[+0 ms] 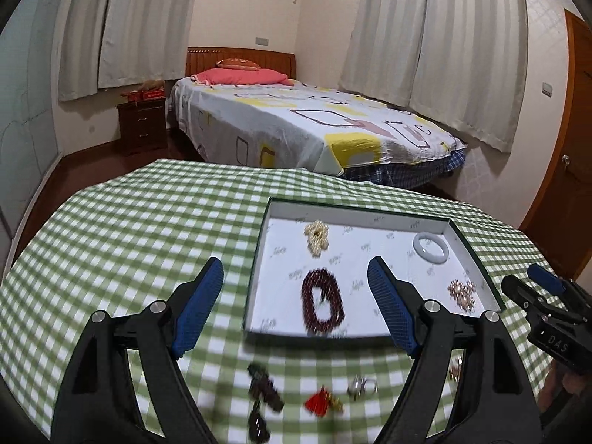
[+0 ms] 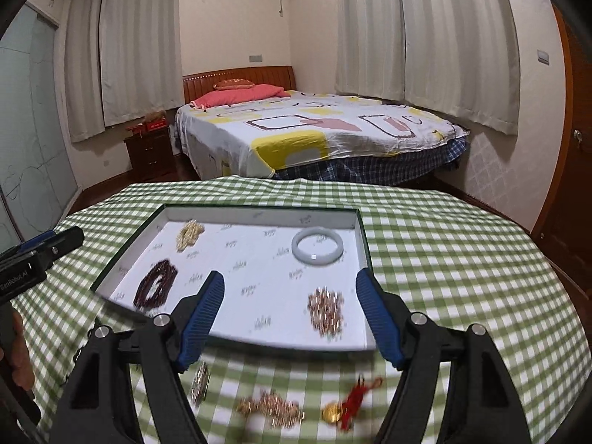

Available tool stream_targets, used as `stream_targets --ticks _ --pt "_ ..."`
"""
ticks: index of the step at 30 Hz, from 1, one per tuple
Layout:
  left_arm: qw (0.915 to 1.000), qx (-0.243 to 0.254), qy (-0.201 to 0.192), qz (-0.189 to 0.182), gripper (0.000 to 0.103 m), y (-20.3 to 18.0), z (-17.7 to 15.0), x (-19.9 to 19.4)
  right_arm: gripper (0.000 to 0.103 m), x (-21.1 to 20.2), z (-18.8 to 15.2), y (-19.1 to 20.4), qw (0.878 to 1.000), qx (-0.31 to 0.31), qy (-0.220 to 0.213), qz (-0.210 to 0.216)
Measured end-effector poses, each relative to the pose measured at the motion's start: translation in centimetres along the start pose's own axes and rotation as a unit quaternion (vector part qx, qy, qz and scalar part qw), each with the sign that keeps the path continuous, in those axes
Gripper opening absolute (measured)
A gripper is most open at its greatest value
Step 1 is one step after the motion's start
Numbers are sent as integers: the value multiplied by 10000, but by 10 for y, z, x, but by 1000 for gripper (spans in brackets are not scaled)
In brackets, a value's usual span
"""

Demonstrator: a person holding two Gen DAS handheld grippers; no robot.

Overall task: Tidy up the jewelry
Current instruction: 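Move both tools back toward the remaining jewelry on the table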

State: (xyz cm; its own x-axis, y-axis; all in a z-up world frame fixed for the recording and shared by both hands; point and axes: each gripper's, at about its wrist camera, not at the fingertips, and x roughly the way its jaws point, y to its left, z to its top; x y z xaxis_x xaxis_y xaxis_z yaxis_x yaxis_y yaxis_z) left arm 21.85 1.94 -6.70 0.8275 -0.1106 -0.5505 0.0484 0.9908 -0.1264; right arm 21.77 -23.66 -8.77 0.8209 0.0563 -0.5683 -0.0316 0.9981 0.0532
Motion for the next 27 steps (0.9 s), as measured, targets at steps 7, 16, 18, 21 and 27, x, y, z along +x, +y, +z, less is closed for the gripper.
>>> stream_targets --ticks 7,16,18,21,27 --pt "9997 -151 178 86 78 13 -30 -18 64 -17 -29 1 10000 25 76 -15" --pt "9977 -176 626 214 77 23 -72 -18 61 -21 -60 0 9996 109 271 36" --pt "9972 -175 676 250 76 25 -78 -17 60 -21 -64 0 9994 120 317 43" --pt "9960 -146 836 281 66 26 -87 -10 58 -21 -71 0 9992 126 379 59" --pt "9942 -86 1045 250 54 26 -93 0 57 -19 -77 2 9988 114 461 99"
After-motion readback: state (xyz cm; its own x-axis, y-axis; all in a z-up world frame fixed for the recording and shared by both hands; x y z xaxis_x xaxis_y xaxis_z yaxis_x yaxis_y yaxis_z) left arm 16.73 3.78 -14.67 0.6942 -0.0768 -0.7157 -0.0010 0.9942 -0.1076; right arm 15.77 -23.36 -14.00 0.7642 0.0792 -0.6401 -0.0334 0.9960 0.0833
